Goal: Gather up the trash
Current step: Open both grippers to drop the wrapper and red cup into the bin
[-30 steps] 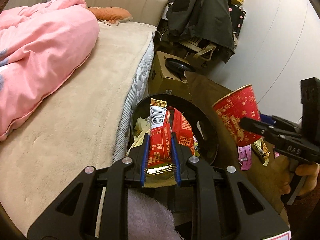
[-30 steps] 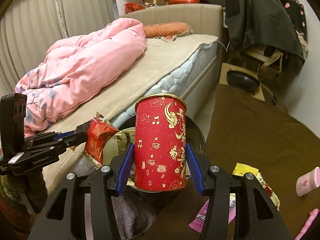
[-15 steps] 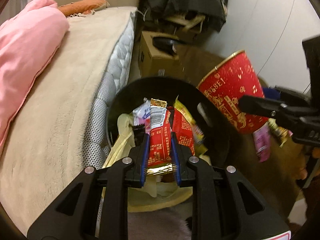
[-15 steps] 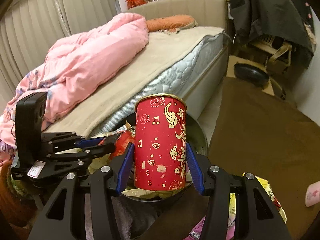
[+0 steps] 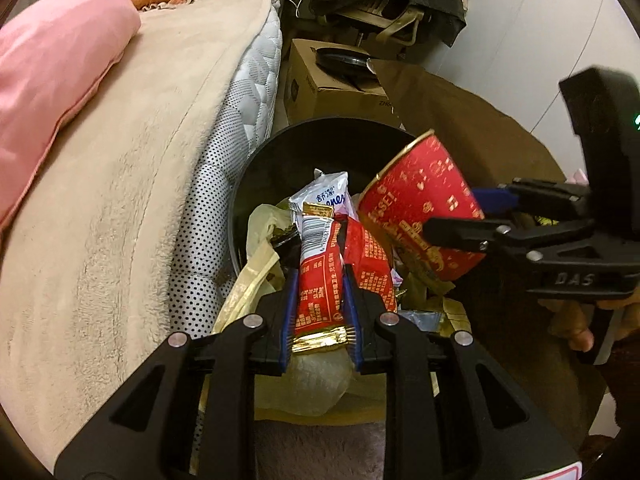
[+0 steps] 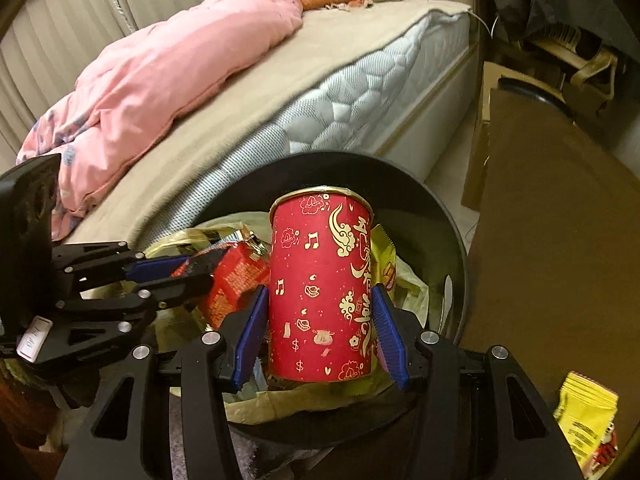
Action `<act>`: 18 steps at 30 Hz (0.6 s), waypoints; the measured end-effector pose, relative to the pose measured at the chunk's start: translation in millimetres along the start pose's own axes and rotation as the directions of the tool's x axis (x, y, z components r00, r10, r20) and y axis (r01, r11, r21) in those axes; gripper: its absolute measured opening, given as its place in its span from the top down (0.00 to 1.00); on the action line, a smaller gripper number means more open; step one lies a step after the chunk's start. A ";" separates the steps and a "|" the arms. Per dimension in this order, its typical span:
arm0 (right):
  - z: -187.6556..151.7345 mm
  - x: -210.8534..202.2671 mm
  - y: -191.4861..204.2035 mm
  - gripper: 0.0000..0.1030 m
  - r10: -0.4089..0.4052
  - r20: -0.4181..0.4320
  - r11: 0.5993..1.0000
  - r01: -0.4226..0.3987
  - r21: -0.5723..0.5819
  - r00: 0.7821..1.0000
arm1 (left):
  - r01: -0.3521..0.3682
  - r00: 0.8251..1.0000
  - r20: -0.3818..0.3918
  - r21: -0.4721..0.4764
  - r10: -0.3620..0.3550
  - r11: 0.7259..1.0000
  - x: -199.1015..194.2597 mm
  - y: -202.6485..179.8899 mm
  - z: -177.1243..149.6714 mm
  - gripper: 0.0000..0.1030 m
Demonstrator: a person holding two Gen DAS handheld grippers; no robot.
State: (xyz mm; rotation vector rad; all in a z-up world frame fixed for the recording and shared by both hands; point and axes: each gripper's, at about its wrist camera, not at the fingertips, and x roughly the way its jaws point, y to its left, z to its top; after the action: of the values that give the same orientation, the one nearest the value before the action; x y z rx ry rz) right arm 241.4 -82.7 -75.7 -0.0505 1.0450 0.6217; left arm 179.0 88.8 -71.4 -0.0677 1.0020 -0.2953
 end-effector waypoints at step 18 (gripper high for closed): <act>-7.7 -21.4 -10.4 0.39 -0.018 0.049 0.996 0.014 0.093 0.999 | 0.036 0.998 0.063 -0.099 -0.030 0.994 -28.5 18.8 -1.9 0.53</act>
State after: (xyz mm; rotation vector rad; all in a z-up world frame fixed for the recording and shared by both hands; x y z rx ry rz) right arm 233.2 -103.6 -64.7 0.0377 1.0231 0.5567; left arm 167.0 114.8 -52.7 -0.1834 0.9548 -0.2716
